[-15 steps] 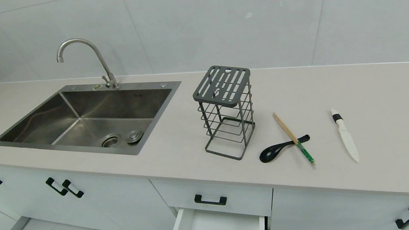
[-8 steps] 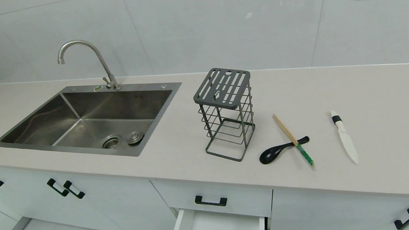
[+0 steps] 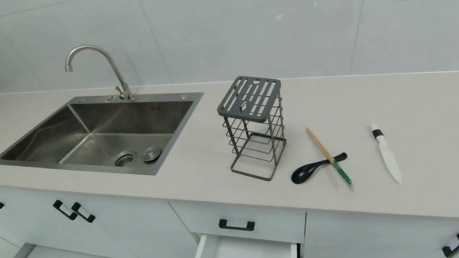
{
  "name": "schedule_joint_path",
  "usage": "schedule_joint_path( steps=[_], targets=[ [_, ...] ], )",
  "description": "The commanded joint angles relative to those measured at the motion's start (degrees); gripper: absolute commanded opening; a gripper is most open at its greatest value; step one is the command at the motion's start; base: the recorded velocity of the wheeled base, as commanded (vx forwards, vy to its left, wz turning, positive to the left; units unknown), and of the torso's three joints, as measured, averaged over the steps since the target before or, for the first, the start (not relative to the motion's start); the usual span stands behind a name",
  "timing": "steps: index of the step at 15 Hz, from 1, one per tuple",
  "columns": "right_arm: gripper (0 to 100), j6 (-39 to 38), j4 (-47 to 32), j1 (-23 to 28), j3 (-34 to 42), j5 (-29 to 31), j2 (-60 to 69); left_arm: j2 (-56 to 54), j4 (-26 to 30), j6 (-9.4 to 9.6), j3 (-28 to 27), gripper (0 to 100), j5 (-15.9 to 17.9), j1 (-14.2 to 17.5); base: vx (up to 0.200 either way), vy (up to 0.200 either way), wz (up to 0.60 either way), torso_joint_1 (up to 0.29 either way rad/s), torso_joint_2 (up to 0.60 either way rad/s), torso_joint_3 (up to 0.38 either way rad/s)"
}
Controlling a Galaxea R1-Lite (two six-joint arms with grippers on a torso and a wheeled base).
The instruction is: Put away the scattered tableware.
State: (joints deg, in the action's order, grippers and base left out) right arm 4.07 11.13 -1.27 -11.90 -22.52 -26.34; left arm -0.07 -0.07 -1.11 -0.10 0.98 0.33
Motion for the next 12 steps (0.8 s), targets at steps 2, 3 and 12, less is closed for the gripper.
schedule_joint_path(
  steps=[2, 3, 12],
  targets=[
    [100, 0.1, 0.0, -4.3, -5.9, -1.7, -15.4, 0.1, 0.0, -0.03, 0.0, 100, 0.0, 0.0, 0.000, 0.000, 0.00, 0.000, 0.00, 0.000],
    [100, 0.2, 0.0, -4.9, -7.9, -1.7, -17.8, 0.1, 0.0, -0.03, 0.0, 100, 0.0, 0.0, 0.000, 0.000, 0.00, 0.000, 0.00, 0.000],
    [100, 4.2, -0.1, -18.0, -29.3, 6.4, -48.4, 0.1, 0.0, -0.03, 0.0, 100, 0.0, 0.0, 0.000, 0.000, 0.00, 0.000, 0.00, 0.000]
  ],
)
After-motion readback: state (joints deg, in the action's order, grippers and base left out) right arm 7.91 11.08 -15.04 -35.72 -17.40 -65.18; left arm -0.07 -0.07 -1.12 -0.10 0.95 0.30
